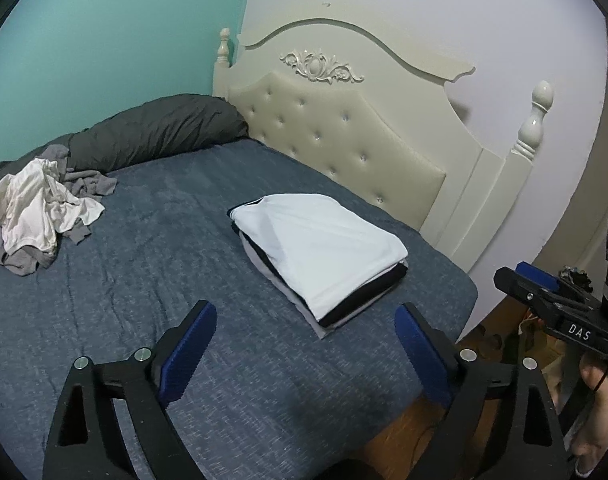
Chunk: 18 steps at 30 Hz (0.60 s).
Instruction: Fold clothes
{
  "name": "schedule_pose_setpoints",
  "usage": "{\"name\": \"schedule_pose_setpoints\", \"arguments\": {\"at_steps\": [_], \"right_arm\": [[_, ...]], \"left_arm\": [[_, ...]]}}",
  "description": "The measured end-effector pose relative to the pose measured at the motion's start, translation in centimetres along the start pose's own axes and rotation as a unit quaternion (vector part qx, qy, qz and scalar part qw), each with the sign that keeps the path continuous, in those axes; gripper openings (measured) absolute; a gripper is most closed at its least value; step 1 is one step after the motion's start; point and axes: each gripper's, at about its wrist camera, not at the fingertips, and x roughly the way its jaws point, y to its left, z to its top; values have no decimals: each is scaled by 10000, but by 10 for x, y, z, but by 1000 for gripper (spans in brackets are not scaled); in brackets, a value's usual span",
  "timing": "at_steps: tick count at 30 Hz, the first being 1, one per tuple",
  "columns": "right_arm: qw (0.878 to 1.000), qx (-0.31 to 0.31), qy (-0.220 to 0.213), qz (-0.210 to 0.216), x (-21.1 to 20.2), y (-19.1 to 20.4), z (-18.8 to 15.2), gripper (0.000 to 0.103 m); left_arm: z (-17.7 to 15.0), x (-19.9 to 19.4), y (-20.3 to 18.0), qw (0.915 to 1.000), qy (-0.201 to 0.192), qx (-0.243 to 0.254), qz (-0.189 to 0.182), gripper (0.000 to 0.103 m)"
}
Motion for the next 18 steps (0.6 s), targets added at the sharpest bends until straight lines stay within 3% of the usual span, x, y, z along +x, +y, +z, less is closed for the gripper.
{"name": "schedule_pose_setpoints", "arguments": {"at_steps": [4,9,18], "right_arm": [[9999,105,-69,-39,-9,6,-6,86],[9997,155,-157,-119,-17,11,-11,96],[9989,111,-337,-311,-35,24,-21,101]], "left_arm": [[-4,-9,-1,10000,-81,57,4,100],[-9,-18,-2,9998,-165,83,48,102],[-17,-34,-1,9995,-283,97,141,103]]}}
